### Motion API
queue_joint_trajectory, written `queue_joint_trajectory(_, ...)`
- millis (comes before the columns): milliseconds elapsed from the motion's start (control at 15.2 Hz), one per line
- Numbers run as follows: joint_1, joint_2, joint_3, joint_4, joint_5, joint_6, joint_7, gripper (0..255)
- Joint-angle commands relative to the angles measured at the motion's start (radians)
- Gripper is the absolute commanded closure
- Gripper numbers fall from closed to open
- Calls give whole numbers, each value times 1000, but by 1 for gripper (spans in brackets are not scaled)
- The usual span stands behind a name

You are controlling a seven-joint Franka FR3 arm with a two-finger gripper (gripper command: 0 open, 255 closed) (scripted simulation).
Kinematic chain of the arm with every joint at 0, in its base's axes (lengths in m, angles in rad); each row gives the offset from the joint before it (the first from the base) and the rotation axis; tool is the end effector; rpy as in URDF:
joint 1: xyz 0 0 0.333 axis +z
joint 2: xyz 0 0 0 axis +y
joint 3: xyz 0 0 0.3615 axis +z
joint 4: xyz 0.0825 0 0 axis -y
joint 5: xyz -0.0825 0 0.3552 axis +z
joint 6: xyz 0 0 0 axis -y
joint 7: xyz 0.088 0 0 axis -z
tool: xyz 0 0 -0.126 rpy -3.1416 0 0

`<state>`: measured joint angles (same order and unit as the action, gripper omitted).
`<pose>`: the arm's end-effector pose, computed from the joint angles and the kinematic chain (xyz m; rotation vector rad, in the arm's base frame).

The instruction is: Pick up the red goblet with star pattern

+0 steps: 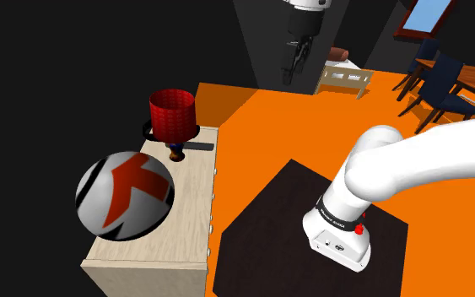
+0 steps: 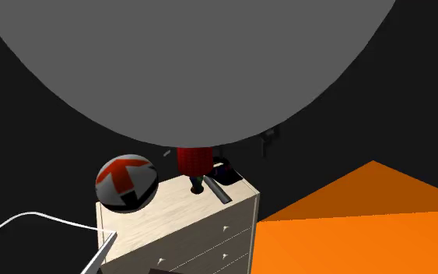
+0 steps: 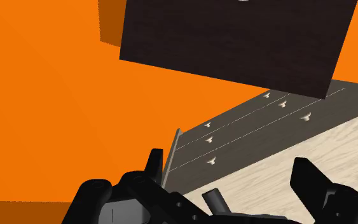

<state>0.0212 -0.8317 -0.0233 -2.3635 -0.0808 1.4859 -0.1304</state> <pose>0.2223 -0.0142 0.6040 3.0736 0.2021 -0.0769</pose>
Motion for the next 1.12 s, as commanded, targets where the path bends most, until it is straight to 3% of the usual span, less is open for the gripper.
queue_joint_trajectory(0,0,0,0,0,0,0,0,0)
queue_joint_trajectory(528,19,271,63,85,51,183,100,0)
queue_joint_trajectory(1056,31,566,115,254,66,307,191,0)
